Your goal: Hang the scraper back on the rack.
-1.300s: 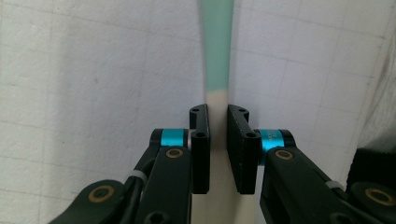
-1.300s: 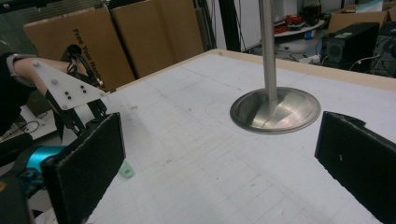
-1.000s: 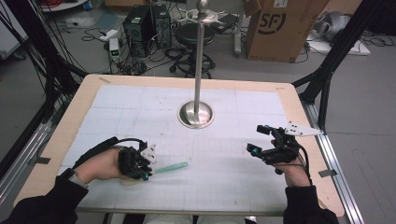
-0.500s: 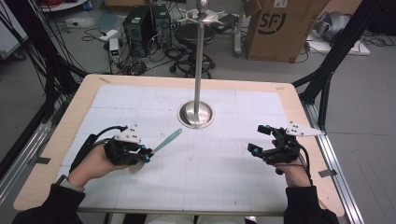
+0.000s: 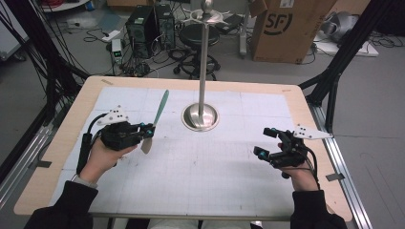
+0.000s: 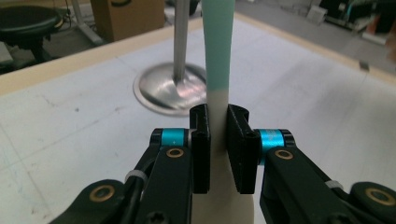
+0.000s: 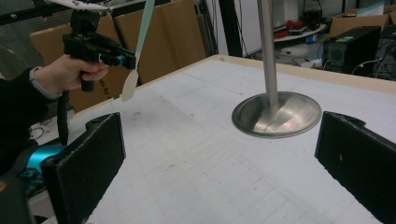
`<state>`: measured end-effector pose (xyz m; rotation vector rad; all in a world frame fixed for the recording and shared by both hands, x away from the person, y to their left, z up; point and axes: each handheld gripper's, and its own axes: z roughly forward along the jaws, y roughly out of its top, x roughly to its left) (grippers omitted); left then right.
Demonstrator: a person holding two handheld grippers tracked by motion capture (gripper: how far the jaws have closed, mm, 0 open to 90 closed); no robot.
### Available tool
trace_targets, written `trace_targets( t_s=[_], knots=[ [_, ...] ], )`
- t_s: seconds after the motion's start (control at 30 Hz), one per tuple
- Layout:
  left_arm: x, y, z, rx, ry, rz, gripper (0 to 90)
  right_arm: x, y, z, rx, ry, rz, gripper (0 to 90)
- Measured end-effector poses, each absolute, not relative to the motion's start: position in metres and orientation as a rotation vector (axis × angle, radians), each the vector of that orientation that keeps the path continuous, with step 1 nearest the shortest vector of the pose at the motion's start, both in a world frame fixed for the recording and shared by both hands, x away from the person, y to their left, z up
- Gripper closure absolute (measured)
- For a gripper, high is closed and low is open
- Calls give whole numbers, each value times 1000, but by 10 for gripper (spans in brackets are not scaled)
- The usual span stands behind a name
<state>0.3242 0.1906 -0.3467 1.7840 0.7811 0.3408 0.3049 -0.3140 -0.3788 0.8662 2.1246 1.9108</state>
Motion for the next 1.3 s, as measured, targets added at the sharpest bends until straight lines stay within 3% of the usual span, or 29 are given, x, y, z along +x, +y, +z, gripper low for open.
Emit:
trace_targets(
  t_s=[0.87,1.3],
  knots=[
    [384,167,-248,1719,632,349,803,304,-315,-378,863,2116,1926,7],
    [406,170,-229,1690,615,365,802,303,-317,-378,863,2114,1929,6]
  ],
)
